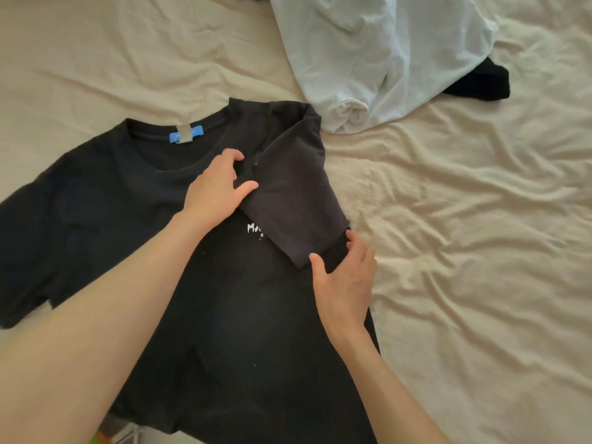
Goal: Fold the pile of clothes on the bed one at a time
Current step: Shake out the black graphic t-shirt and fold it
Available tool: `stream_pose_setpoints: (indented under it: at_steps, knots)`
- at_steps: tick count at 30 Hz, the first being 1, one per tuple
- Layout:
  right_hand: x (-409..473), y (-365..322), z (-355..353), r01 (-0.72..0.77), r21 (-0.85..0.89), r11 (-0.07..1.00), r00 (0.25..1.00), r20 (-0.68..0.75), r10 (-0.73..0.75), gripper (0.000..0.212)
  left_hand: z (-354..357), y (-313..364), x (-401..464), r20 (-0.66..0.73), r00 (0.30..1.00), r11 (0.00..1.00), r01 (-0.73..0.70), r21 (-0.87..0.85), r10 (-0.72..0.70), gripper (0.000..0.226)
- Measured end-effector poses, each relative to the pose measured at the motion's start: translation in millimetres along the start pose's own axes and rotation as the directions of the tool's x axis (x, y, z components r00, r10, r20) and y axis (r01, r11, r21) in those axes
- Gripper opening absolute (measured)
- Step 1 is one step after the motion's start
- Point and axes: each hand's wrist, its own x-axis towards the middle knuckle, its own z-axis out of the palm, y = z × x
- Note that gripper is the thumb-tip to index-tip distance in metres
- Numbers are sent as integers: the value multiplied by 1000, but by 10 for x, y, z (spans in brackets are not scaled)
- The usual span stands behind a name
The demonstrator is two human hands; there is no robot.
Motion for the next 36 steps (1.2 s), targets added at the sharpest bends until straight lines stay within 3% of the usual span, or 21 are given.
stream_pose_setpoints:
  at_steps: [2,4,7,10,13,17,21,23,25,27,30,33,36]
  knots:
    - [-43,24,21,339,-260,904,927,-72,-368,62,27,-90,-197,-88,993,992,-68,111,78,55]
    - [-40,16,82,533,-398,747,831,81,-550,58,66,-182,-440,-84,982,953,-141,268,169,59]
    - [-68,27,235,611,-536,583,792,422,-442,62,139,-418,-870,97,985,897,-170,408,142,58]
    - [-188,35,367,551,-615,564,833,448,-326,64,188,-746,-1305,183,981,906,-139,399,70,57]
    - [-473,-133,516,590,-603,537,807,429,-405,62,71,-1143,-1637,74,997,959,-45,281,25,55]
    - [-961,-477,963,755,-496,429,656,580,-483,62,-246,-1812,-1840,-116,987,988,125,90,-114,50]
    - [-1443,-883,1622,861,-367,353,507,683,-526,62,-568,-2614,-1888,-344,886,950,299,-92,-312,48]
    - [-1661,-1056,1931,889,-323,326,456,700,-550,62,-702,-3000,-1826,-362,773,846,413,-337,-521,56]
    - [-1809,-1148,2171,902,-303,308,428,721,-545,62,-799,-3315,-1711,-206,655,599,458,-657,-727,65]
    - [-1876,-1174,2365,900,-310,306,430,745,-510,63,-833,-3572,-1622,-29,640,399,442,-804,-768,69]
    - [-1861,-1154,2498,889,-343,302,451,767,-456,64,-837,-3766,-1565,-16,643,317,356,-879,-765,64]
    - [-1840,-1151,2487,892,-334,305,442,786,-431,64,-923,-3820,-1464,-94,649,339,264,-903,-755,52]
    - [-1821,-1231,2452,883,-309,354,439,810,-388,60,-1057,-3847,-1295,3,675,247,274,-929,-738,28]
